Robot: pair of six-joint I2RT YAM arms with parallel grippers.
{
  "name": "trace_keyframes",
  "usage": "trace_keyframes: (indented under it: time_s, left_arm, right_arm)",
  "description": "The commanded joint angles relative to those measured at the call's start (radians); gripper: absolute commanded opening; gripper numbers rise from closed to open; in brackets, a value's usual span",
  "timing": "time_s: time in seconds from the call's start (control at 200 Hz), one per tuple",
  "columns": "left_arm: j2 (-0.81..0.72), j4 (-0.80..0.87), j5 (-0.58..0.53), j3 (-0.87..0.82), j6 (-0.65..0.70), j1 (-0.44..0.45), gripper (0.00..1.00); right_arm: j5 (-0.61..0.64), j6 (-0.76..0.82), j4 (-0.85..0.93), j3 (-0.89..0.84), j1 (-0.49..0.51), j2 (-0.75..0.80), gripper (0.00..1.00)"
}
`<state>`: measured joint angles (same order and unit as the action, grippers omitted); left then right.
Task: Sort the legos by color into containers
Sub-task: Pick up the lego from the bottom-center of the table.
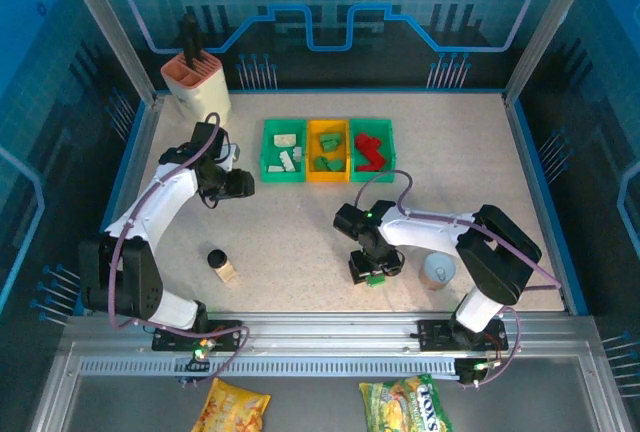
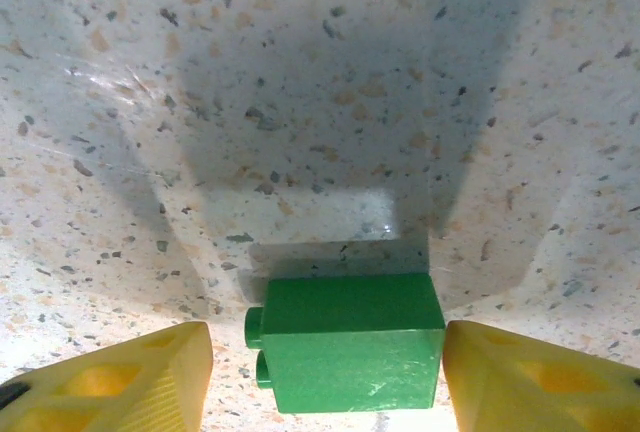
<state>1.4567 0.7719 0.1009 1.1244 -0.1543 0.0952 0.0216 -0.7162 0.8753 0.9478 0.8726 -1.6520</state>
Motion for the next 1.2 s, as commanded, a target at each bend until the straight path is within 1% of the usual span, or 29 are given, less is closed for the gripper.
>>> trace_keyframes:
  time_s: [0.0, 0.295, 0.715, 1.006, 1.196]
  left_arm:
    - [-0.001, -0.003, -0.007, -0.002, 0.015, -0.011, 0.54]
    - [0.005, -0.002, -0.006, 0.000, 0.013, -0.011, 0.54]
    - [0.005, -0.002, -0.003, 0.001, 0.013, -0.012, 0.54]
    - [0.002, 0.000, -0.003, 0.001, 0.016, -0.013, 0.54]
    - [0.006, -0.002, 0.006, 0.005, 0.013, -0.014, 0.53]
  right_arm:
    - [-0.015, -0.019, 0.004, -0.013, 0.019, -0.023, 0.62]
    - [-0.002, -0.018, 0.014, -0.013, 0.022, -0.045, 0.56]
    - [0.015, -0.030, 0.026, -0.009, 0.024, -0.023, 0.47]
    - [0.023, -0.033, 0.050, 0.032, 0.024, 0.002, 0.46]
    - [0.039, -0.010, 0.083, 0.106, 0.014, -0.001, 0.46]
